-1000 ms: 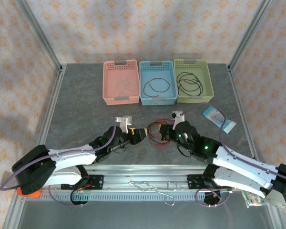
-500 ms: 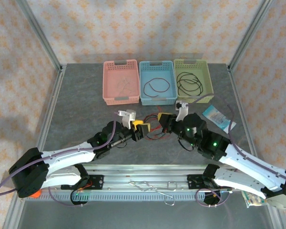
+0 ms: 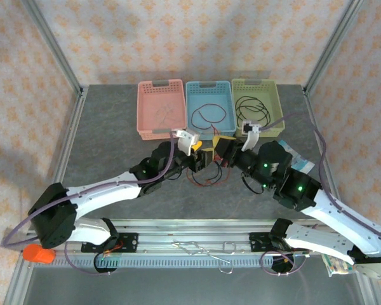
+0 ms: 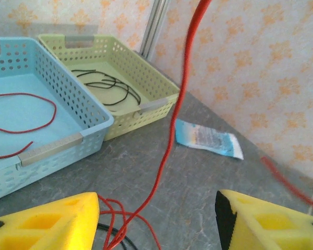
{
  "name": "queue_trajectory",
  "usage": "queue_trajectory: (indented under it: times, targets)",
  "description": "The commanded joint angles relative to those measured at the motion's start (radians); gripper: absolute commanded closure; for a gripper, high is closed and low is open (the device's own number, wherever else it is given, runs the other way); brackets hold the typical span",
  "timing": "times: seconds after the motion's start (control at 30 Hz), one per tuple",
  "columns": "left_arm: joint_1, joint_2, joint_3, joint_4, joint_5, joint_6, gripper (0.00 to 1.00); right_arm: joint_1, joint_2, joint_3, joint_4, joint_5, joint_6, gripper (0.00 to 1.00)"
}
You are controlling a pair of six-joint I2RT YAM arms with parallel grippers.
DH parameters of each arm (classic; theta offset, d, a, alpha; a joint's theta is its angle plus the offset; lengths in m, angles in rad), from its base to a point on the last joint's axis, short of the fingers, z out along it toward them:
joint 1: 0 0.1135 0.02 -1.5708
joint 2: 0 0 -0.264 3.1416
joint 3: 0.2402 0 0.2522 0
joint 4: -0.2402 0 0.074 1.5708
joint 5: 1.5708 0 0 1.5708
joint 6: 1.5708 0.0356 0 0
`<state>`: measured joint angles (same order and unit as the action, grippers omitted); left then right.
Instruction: Untangle the cables
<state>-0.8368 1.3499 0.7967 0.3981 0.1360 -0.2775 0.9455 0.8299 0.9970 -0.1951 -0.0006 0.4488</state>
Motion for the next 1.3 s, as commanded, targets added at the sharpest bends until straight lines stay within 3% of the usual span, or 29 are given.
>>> queue_trajectory:
  times: [0.0,0.23,0.47,0.87,1.1,1.27]
  targets:
    - [0.01,0.047,0.049,-0.027,-0.029,0.038,0.37,-0.005,0.005,0.069,0.001,-0.009,-0.041,1.0]
    - [0.01,0.171,0.054,0.008,-0.003,0.026,0.36,-0.004,0.019,0.135,0.008,-0.024,-0.056,1.0]
    - [0.01,0.256,0.04,0.01,-0.081,0.008,0.41,-0.004,0.024,0.193,0.008,-0.045,-0.065,1.0]
    - [0.007,0.356,0.0,0.04,-0.101,-0.044,0.43,-0.004,0.035,0.336,-0.03,-0.034,-0.123,1.0]
    - [-0.004,0.237,-0.057,0.049,-0.104,-0.083,0.43,-0.004,0.072,0.352,-0.071,0.09,-0.14,1.0]
    - [-0.005,0.069,-0.155,0.079,-0.138,-0.139,0.43,-0.006,0.139,0.363,-0.138,0.316,-0.135,1.0]
